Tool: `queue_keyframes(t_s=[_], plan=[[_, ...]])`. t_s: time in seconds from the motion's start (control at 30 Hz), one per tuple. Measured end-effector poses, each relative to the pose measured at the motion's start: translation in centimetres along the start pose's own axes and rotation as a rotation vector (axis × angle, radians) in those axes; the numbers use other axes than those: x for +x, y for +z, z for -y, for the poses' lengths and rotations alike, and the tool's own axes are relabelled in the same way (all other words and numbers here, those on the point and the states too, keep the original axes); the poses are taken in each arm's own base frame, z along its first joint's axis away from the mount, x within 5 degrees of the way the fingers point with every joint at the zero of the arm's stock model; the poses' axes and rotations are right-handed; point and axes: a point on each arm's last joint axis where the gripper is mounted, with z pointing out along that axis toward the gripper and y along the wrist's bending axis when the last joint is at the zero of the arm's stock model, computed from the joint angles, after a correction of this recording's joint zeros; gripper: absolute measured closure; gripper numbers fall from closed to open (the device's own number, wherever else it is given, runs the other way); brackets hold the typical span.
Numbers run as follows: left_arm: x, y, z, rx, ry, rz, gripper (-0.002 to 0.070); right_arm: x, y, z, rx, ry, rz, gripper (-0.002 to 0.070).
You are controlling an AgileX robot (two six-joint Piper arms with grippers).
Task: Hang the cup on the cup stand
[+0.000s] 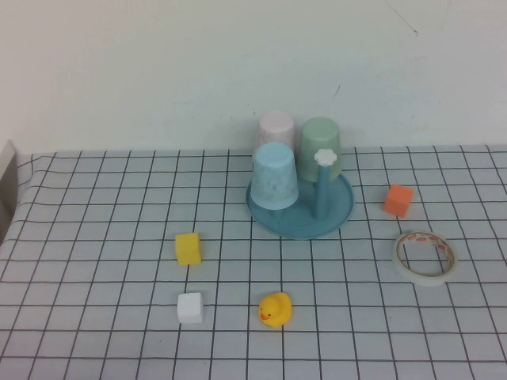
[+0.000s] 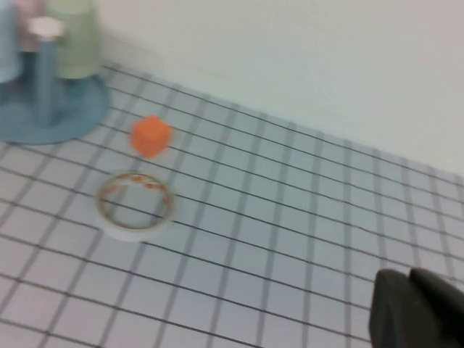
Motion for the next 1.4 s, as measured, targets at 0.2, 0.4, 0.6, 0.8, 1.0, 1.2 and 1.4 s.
queue_keyframes(t_s=[0.2, 0.4, 0.6, 0.8, 1.0, 1.2, 1.4], plan=[[0.0, 0.0, 0.0, 0.000, 0.000, 0.000, 0.0676, 0.6, -0.4, 1.2, 0.199, 0.089, -0.060, 0.0678], [0.0, 0.0, 0.0, 0.000, -0.003, 0.000, 0.0676, 0.6, -0.9, 1.7, 0.328, 0.300, -0.035, 0.0678], [0.0, 0.0, 0.0, 0.001, -0.005, 0.000, 0.0676, -0.8, -0.9, 0.9, 0.238, 0.506, 0.142, 0.0678], [0.0, 0.0, 0.0, 0.001, -0.005, 0.000, 0.0676, -4.6, -2.1, 0.6, 0.108, 0.499, 0.577, 0.0678], [0.0, 0.0, 0.0, 0.001, -0.005, 0.000, 0.0676, -6.2, -3.1, 0.2, 0.036, 0.446, 0.847, 0.0678], [0.0, 0.0, 0.0, 0.001, -0.001, 0.000, 0.0676, 1.2, -0.6, -2.2, 0.043, 0.390, 0.787, 0.0678], [0.0, 0.0, 0.0, 0.001, -0.001, 0.000, 0.0676, 8.4, 3.0, -4.2, 0.038, 0.442, 0.618, 0.0678]])
